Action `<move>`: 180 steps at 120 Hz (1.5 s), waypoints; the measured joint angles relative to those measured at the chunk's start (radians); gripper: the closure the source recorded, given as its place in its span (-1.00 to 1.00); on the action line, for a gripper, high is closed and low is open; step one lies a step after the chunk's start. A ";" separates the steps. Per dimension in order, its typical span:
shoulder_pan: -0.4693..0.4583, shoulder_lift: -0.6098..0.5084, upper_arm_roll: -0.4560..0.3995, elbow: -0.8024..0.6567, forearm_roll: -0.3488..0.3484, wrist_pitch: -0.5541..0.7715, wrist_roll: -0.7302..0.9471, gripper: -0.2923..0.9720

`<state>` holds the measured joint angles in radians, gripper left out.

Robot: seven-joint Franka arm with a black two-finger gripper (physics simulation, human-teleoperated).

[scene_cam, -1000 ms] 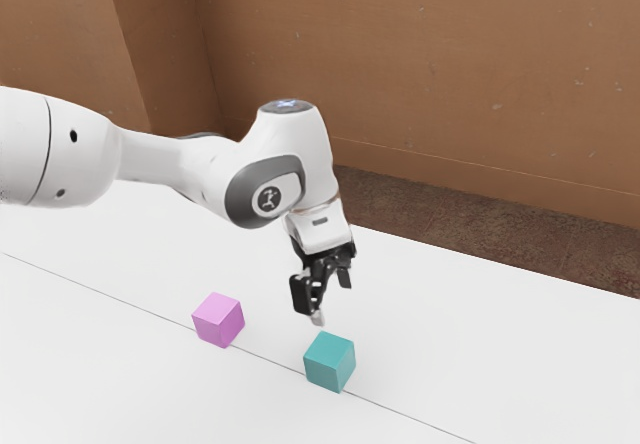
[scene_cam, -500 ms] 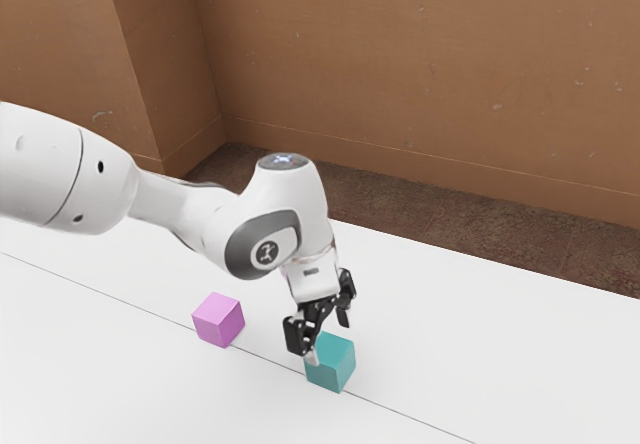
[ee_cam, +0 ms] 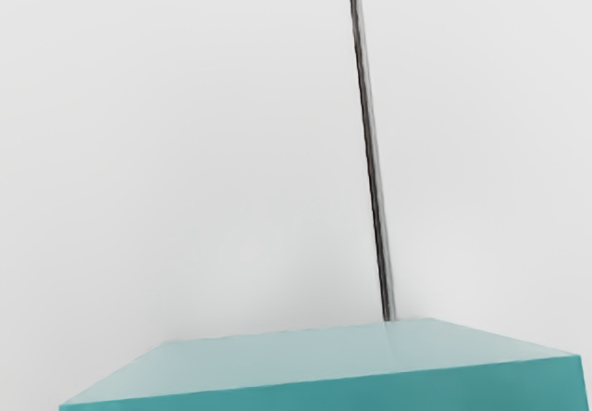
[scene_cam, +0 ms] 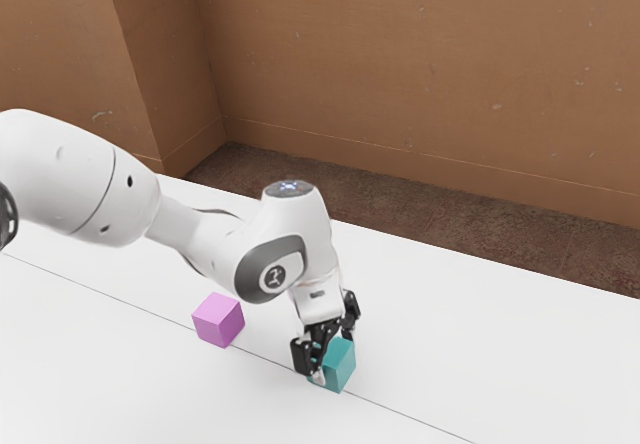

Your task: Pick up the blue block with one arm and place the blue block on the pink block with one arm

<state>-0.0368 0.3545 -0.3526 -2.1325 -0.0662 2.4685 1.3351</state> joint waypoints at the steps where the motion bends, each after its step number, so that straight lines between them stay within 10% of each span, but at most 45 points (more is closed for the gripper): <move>1: 0.000 0.001 0.000 0.000 0.000 0.001 0.000 -0.53; 35: 0.002 -0.103 0.001 -0.003 0.005 -0.005 -0.006 0.17; 93: 0.057 -0.379 0.176 -0.076 0.015 -0.214 0.022 0.13; 137: 0.196 -0.312 0.279 -0.092 0.047 -0.218 0.153 0.12; 180: 0.096 -0.269 0.257 -0.081 0.047 -0.156 0.253 0.11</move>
<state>0.0588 0.0859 -0.0952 -2.2132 -0.0195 2.3127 1.5881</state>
